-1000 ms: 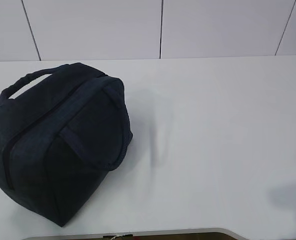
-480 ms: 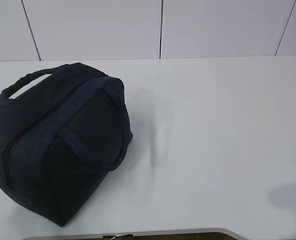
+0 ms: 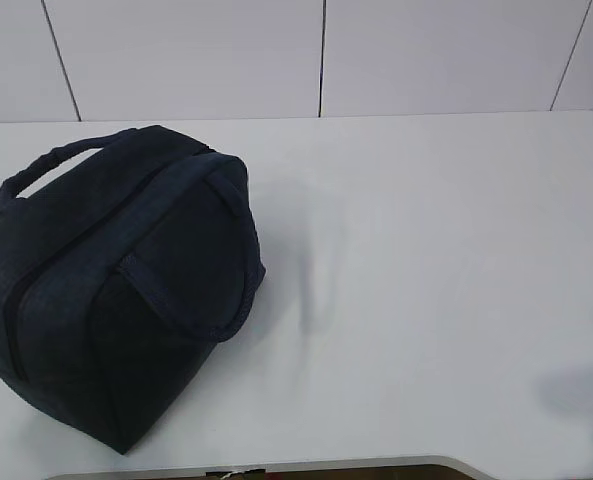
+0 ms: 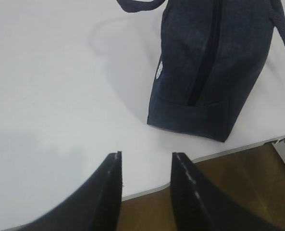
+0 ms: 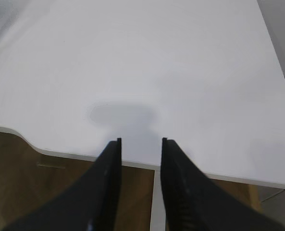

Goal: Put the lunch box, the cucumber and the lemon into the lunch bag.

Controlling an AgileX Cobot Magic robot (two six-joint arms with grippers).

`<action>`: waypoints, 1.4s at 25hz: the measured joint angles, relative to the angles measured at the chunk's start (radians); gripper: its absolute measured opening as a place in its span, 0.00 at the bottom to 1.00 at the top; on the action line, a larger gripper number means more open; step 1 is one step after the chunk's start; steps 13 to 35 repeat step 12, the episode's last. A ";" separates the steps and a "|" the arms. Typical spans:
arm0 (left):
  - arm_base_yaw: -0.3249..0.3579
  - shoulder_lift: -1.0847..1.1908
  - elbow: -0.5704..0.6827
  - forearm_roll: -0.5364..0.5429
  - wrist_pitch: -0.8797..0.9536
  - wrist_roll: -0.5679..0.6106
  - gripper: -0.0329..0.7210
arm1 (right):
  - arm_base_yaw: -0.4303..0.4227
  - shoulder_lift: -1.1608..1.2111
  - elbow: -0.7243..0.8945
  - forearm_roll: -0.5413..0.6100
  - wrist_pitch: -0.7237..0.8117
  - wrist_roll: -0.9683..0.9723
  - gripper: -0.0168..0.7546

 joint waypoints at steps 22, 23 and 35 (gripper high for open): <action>0.000 0.000 0.000 0.000 0.000 0.000 0.36 | 0.000 0.000 0.000 0.000 0.000 0.000 0.33; 0.000 0.000 0.000 0.000 0.000 0.000 0.36 | 0.000 0.000 0.000 0.000 0.000 0.000 0.33; 0.000 0.000 0.000 0.000 0.000 0.000 0.36 | 0.000 0.000 0.000 0.000 0.000 0.000 0.33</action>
